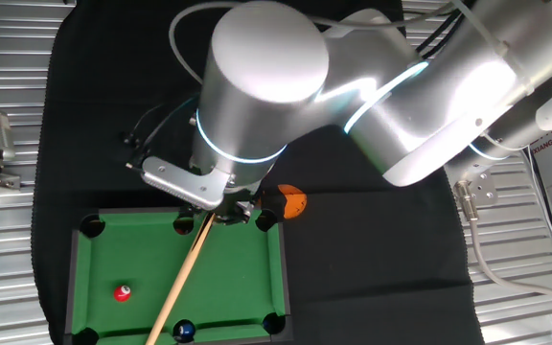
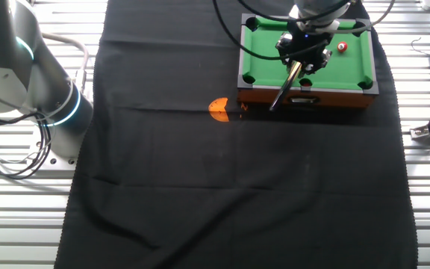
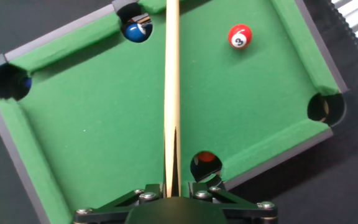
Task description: Hit the pool ball
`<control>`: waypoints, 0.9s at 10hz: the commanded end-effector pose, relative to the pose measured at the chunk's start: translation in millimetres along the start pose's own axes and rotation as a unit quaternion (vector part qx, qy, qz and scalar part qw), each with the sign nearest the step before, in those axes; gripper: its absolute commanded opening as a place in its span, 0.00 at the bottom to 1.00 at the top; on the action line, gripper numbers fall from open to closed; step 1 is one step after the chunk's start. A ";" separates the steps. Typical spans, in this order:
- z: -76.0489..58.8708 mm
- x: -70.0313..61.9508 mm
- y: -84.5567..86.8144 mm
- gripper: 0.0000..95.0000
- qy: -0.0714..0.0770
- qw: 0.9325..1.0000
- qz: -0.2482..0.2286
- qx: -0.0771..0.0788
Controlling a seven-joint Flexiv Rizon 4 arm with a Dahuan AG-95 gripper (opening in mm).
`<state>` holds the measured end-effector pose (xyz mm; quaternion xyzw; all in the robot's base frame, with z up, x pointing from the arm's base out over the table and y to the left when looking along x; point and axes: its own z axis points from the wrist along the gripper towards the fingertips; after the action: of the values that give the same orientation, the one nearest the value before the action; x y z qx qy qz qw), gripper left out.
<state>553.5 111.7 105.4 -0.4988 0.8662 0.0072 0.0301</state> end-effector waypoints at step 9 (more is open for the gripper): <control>1.0 -1.0 -0.9 0.00 0.018 0.999 0.050 -0.005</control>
<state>555.2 113.2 104.5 -0.4538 0.8910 0.0052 0.0101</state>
